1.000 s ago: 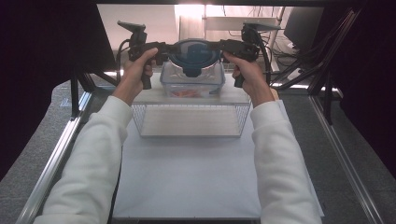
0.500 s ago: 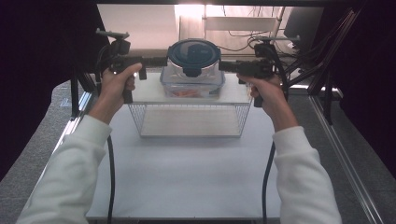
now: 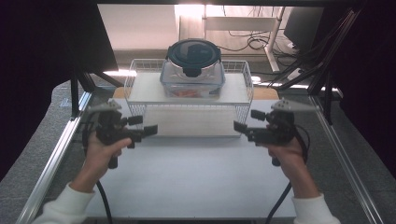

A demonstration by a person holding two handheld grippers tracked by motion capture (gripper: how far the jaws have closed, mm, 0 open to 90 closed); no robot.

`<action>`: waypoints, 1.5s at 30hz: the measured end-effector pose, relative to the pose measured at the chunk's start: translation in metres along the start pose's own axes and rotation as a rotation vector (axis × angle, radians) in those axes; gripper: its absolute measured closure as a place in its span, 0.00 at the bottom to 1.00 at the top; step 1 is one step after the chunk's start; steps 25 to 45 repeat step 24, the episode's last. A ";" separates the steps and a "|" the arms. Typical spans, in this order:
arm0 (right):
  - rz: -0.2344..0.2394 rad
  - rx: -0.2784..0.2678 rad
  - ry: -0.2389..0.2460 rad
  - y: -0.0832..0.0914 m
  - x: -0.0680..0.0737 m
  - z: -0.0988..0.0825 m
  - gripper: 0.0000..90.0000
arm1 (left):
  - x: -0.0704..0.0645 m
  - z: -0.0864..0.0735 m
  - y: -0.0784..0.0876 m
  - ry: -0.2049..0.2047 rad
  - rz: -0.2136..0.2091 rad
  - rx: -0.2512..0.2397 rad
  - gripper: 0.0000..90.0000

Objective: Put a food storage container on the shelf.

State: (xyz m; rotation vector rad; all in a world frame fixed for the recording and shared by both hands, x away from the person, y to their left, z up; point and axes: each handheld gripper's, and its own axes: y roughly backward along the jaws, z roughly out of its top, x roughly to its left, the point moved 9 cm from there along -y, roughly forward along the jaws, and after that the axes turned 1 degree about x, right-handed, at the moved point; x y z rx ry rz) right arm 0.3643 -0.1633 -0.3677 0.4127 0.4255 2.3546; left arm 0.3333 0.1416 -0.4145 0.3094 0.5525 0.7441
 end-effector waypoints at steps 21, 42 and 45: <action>0.028 0.158 -0.058 -0.018 0.009 -0.133 0.17 | 0.016 -0.100 -0.022 0.022 0.111 0.088 0.19; 0.022 0.145 -0.038 -0.017 0.008 -0.132 0.16 | 0.020 -0.104 -0.023 0.032 0.119 0.099 0.19; 0.022 0.145 -0.038 -0.017 0.008 -0.132 0.16 | 0.020 -0.104 -0.023 0.032 0.119 0.099 0.19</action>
